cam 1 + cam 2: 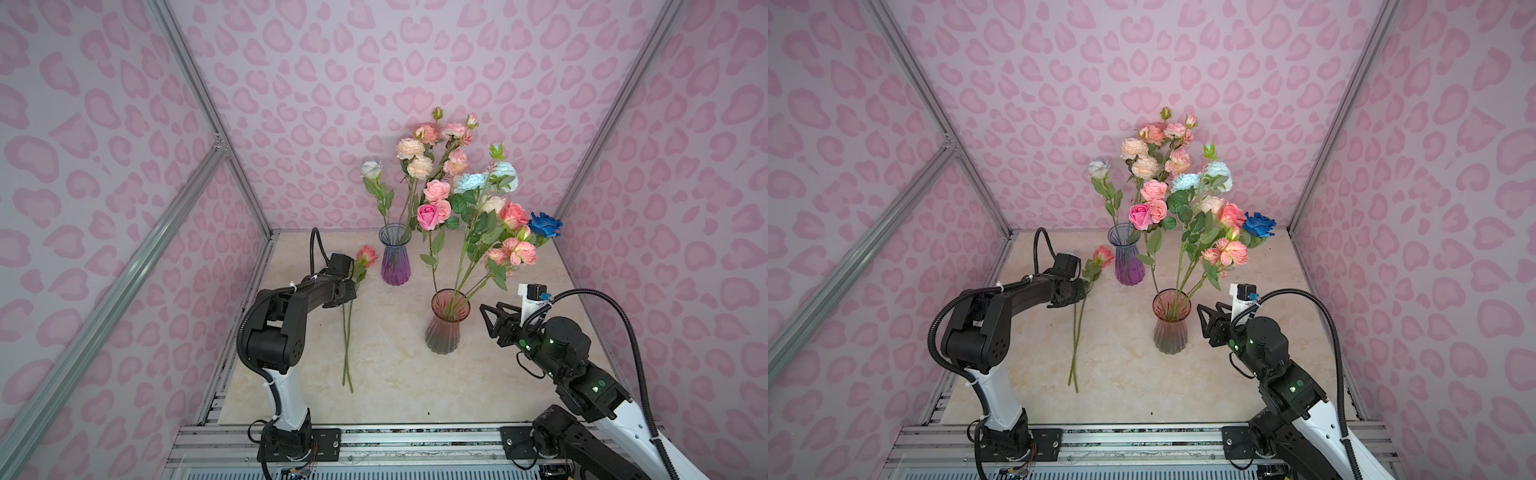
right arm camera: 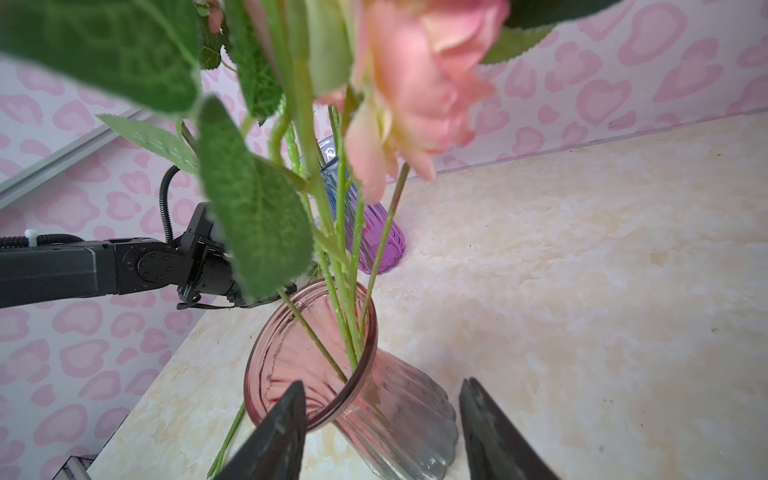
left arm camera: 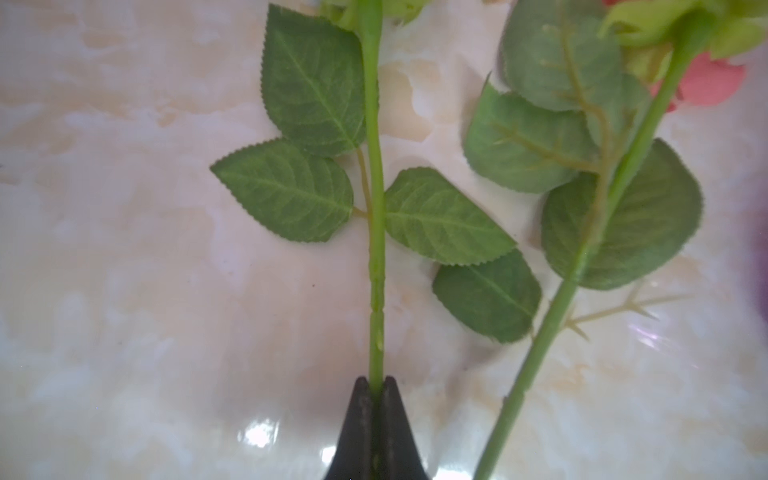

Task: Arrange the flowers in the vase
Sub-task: 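Grasp the white rose stem with the left gripper and lift it, then carry the white rose over the pink-grey vase and lower its stem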

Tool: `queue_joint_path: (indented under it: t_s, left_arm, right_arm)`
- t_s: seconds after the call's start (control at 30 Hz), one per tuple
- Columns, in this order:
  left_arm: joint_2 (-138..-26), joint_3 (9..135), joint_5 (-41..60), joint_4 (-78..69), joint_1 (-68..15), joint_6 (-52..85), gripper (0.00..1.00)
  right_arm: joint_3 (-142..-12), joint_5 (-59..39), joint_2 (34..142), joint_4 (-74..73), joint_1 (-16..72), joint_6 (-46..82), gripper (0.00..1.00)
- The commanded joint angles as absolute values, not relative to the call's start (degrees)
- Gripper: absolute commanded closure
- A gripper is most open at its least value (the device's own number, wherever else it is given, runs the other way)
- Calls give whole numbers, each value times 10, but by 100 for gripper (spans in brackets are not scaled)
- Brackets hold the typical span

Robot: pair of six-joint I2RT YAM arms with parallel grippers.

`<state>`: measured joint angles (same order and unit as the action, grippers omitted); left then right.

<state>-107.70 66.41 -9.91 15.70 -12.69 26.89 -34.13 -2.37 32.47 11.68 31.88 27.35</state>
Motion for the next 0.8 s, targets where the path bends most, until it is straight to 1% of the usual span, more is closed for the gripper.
queue_joint_path:
  t_s: [0.0, 0.2, 0.37, 0.47, 0.6, 0.7, 0.77]
  left_arm:
    - [-1033, 660, -123, 172, -126, 258, 97]
    - [-914, 650, -160, 213, -127, 248, 97]
    - [-767, 644, -140, 232, -134, 250, 97]
    - [-666, 648, -134, 226, -171, 246, 97]
    - [-545, 637, -148, 147, -257, 217, 97]
    - [-488, 617, -112, 66, -300, 216, 97]
    - [-468, 597, -87, 1, -325, 225, 97]
  right_arm:
    - [-351, -32, 329, 112, 319, 267, 40]
    - [-371, -53, 326, 116, 319, 274, 40]
    - [-376, -79, 313, 110, 319, 284, 40]
    - [-369, -122, 299, 102, 320, 282, 38]
    - [-358, -164, 284, 131, 319, 284, 37]
    - [-331, -204, 265, 126, 319, 301, 36]
    - [-316, -209, 252, 127, 319, 319, 35]
